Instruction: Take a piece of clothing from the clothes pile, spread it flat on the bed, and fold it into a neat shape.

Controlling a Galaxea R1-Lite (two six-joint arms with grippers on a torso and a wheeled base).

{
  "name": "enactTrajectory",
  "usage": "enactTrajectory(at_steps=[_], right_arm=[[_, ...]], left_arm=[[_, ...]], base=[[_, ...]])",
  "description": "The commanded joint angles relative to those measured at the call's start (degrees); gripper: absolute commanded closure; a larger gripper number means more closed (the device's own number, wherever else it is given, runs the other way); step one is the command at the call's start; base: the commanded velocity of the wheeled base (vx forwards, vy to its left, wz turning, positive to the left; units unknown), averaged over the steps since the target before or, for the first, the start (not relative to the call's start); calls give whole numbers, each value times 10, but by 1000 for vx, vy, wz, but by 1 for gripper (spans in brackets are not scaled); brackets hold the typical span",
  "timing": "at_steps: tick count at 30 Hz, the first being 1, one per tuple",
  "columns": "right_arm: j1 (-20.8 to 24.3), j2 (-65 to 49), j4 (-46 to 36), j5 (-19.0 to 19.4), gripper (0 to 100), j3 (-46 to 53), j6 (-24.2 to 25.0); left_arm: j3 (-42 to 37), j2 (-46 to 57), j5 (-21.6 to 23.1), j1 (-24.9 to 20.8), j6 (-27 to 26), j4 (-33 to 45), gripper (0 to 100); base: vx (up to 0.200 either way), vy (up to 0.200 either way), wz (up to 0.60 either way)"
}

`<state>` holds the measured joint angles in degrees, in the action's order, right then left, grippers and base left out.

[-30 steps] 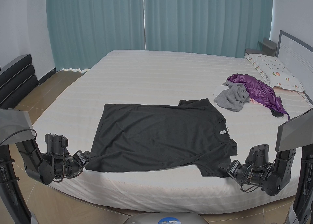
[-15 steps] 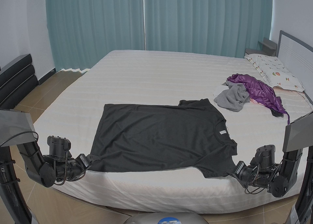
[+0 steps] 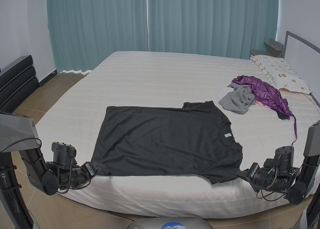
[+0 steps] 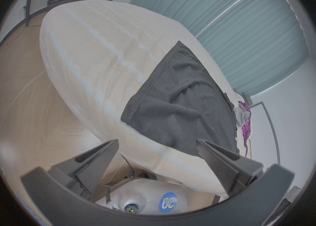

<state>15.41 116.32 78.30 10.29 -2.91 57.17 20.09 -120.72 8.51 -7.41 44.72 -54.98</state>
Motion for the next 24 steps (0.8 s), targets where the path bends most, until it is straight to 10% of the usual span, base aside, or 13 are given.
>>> enactTrajectory(at_steps=[1, 24], right_arm=[[1, -34, -1, 8, 100, 12, 0], [0, -121, -7, 14, 100, 22, 0]], left_arm=[[-3, 0, 0, -6, 0, 0, 0], [26, -55, -64, -23, 4, 0, 0]], base=[[0, 0, 0], [0, 0, 0]])
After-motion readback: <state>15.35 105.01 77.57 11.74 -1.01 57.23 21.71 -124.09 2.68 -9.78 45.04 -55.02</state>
